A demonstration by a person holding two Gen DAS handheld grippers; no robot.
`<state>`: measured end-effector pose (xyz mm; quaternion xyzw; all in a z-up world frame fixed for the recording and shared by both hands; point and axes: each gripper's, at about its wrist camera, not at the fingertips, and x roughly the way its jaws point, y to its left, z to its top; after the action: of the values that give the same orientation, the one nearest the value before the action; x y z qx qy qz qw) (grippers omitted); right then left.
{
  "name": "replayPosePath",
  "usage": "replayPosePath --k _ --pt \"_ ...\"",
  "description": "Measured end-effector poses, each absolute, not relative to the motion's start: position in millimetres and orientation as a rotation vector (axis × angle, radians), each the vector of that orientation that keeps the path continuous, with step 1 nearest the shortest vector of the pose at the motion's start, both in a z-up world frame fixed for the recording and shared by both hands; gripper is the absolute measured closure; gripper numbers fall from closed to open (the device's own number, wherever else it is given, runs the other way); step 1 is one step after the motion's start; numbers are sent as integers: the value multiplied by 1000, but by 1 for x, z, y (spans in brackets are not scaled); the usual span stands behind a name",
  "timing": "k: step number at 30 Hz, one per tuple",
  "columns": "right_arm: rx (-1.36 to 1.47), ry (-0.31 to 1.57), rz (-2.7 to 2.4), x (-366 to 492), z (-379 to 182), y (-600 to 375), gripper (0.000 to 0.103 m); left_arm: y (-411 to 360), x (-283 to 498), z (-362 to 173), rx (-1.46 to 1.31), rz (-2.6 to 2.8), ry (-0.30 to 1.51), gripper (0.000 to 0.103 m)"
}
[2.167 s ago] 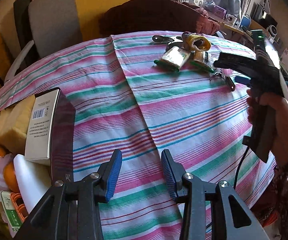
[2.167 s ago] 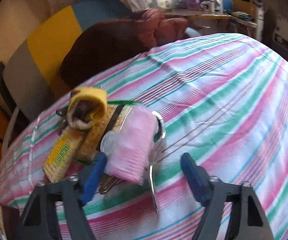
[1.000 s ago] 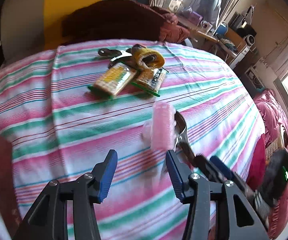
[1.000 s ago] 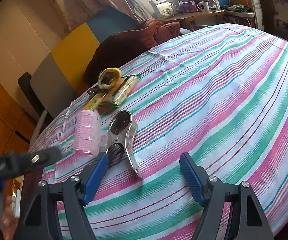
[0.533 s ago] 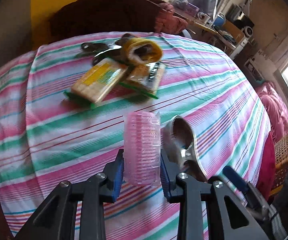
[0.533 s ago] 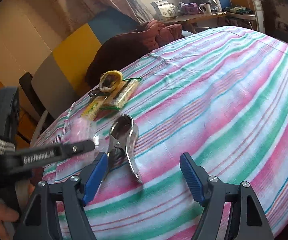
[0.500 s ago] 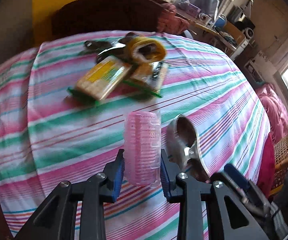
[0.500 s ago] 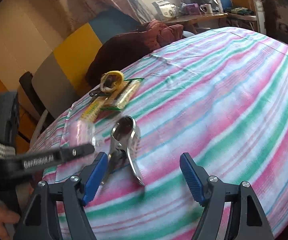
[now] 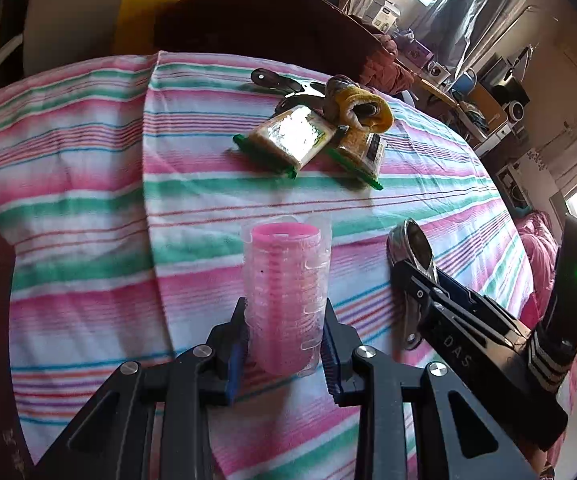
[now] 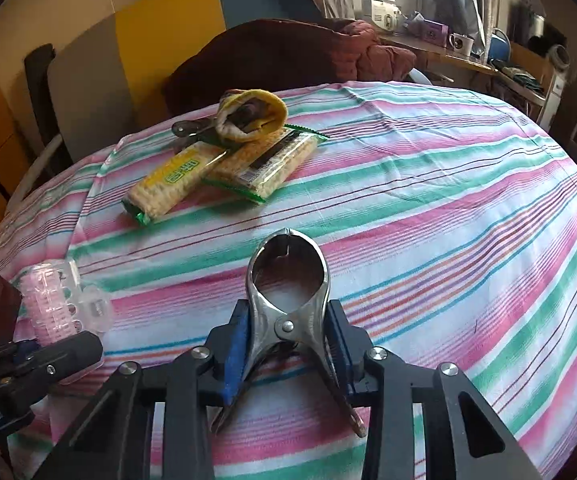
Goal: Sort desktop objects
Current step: 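Grasp the pink curler with the left tool while the right tool grasps the metal clip, then carry the pink curler and metal clip into the gold tray and open both tools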
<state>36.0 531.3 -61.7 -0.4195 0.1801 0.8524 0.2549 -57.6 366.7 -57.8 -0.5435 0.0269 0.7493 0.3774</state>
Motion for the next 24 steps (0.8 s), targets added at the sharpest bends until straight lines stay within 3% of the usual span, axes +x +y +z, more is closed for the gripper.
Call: replayPosePath --k 13,24 --pt "-1088 605 2432 69 -30 481 66 310 -32 -33 -1350 1910 -1 72" --pt "-1057 592 2696 53 22 386 66 198 -26 14 -1224 2040 -148 71"
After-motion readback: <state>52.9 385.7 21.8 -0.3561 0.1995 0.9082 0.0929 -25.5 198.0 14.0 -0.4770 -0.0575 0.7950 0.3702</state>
